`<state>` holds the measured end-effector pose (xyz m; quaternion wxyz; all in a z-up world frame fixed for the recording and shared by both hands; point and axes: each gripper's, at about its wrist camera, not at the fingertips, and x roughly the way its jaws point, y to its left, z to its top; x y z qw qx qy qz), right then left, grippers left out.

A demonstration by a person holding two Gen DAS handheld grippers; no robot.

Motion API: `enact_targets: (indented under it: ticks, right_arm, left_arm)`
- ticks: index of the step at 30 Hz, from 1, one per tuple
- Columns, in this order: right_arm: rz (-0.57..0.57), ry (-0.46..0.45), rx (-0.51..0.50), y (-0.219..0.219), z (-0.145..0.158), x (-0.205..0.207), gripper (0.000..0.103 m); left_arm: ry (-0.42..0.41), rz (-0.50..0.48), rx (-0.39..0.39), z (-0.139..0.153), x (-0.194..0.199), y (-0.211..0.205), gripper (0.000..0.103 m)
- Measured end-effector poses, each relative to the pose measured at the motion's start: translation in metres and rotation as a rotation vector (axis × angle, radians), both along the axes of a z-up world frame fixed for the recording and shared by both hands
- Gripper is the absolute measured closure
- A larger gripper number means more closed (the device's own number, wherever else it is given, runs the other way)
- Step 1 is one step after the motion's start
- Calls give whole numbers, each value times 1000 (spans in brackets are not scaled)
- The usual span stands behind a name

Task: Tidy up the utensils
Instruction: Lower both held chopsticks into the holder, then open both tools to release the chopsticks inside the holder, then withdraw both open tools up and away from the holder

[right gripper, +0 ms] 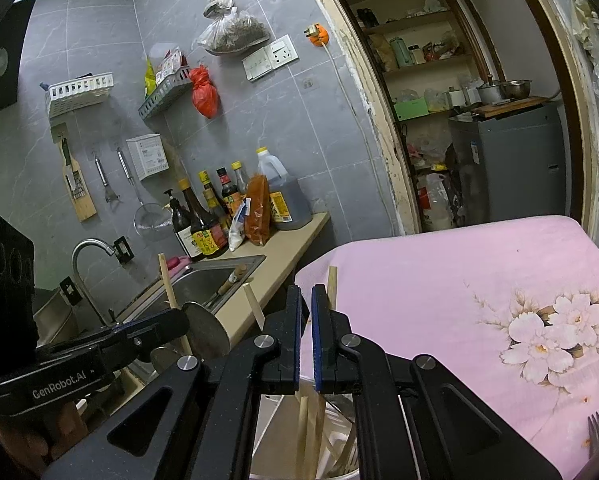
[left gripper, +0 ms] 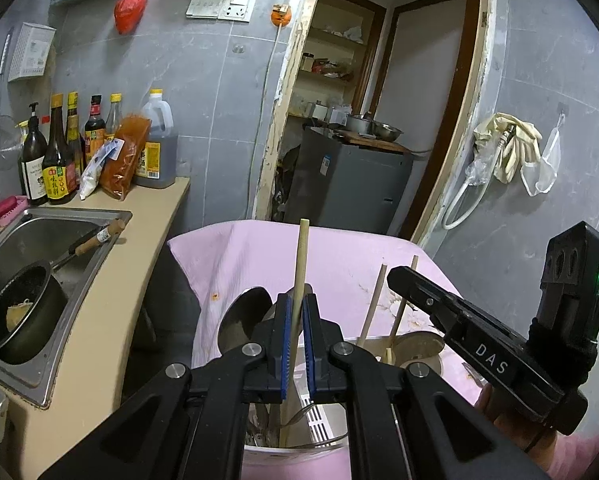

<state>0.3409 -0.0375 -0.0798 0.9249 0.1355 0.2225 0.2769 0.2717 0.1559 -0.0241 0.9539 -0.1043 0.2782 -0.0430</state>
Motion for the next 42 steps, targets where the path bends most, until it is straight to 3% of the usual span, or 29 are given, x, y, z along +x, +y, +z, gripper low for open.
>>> enact_targets:
  ticks: [10,15,22,26,33,42]
  right_arm:
    - [-7,-9,3,-5,1,0,97]
    - [-4,-27,13,-5,10,-4,79]
    - [-15,-43,32,-10,19,-5,78]
    - [-25,-55,33,-11,25,-5,77]
    - [-50,-71,38,-17,34,-4,65]
    - [-93,-100,41,-26,46,-8,50]
  left_arm:
    - [2,-1,-6,1,1,0,97]
    - [-6,0,-21,3,1,1,97]
    - [-24,2,-34,8,0,3,95]
    - [-35,8,-46,10,-2,5,84]
    - [-51,15,-50,14,0,6,81]
    - [-94,44,-59,22,-2,7,58]
